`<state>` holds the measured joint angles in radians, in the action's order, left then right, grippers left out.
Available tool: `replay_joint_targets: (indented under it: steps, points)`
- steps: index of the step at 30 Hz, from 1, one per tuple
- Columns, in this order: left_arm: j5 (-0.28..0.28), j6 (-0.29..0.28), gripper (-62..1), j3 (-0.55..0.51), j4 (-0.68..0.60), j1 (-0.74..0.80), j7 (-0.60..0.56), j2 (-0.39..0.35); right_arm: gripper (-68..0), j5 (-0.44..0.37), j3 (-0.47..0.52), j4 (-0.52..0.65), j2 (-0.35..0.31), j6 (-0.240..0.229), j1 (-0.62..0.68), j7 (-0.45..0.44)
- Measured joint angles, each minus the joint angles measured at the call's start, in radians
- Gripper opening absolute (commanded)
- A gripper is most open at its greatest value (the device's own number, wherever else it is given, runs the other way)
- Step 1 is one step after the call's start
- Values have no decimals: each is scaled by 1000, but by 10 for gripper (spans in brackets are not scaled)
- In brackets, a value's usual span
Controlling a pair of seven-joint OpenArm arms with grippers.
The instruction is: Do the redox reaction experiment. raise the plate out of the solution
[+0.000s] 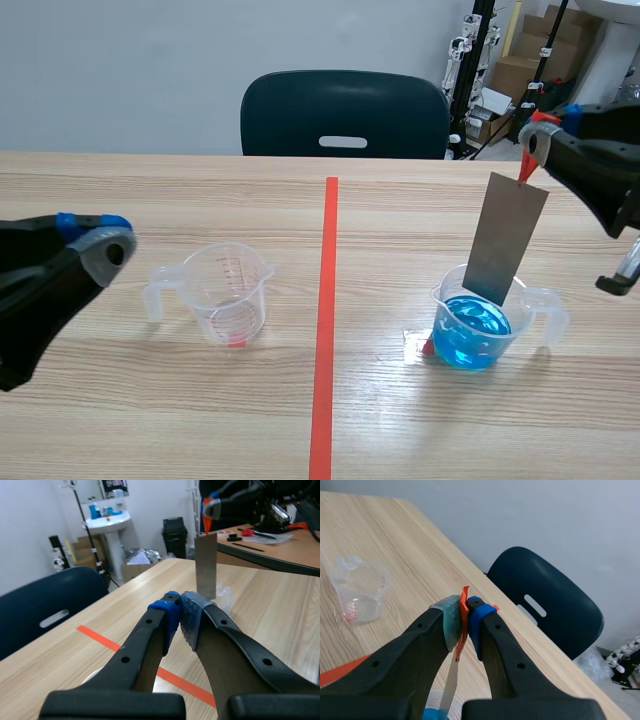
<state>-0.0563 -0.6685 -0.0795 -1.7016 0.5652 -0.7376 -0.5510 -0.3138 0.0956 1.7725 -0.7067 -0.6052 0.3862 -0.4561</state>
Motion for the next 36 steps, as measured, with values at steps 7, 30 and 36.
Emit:
replay_joint_targets:
  steps: [7,30,36]
  points:
    - [3,-6,-576,109,0,-111,79,0,-673,-60,84,109,0,-16,49,82]
    - [3,-6,-576,304,89,-367,227,72,-673,-338,253,290,-70,-77,97,301]
    - [3,-6,-576,338,119,-425,246,84,-673,-440,253,290,-152,-79,97,318]
